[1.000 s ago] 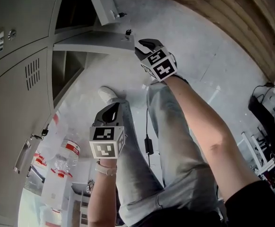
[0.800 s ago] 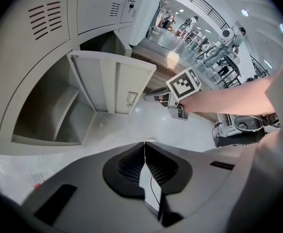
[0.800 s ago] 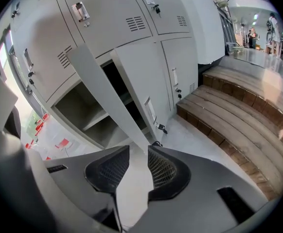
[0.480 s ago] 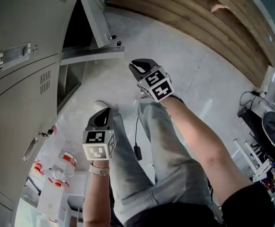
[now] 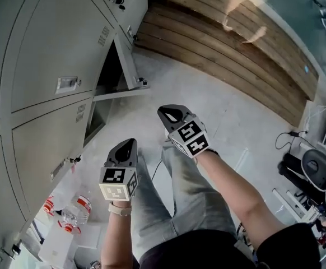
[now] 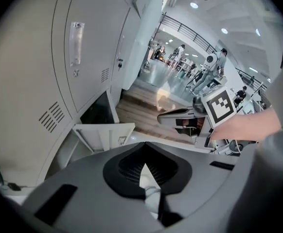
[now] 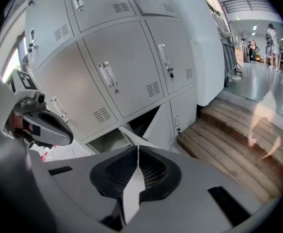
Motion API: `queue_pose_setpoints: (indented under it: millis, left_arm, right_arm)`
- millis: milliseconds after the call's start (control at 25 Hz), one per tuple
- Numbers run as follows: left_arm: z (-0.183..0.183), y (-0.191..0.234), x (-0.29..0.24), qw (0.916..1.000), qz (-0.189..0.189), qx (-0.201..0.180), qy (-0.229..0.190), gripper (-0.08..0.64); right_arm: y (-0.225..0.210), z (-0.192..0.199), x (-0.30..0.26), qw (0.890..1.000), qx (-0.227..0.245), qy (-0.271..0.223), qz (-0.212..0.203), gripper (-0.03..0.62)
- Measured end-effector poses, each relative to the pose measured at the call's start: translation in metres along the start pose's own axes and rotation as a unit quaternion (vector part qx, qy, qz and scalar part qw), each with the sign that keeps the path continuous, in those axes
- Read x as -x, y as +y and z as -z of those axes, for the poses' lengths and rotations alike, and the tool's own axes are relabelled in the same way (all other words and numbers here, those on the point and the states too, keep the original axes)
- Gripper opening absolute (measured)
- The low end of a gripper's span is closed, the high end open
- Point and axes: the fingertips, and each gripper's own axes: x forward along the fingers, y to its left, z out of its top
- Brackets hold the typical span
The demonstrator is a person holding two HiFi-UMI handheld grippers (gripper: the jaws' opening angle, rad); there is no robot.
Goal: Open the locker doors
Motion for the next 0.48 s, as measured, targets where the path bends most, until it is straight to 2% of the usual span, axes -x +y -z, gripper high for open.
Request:
queue_pose_setpoints:
  millis: [280,480]
  left_arm:
    - [-0.072,-0.020,0.065,0.9976,-0.013,-0.011,-0.066,0.018]
    - [-0.121,-0.040,0.116,0.9917,-0.028,-0.026,-0.123,0.018]
  right_arm:
    - [0.034,-0.088,0.076,0.998,0.025,-0.053,-0.012,0.037]
    - [0.059,-0.149,0.126,0.994,0.057,-0.086,-0.026,0.037]
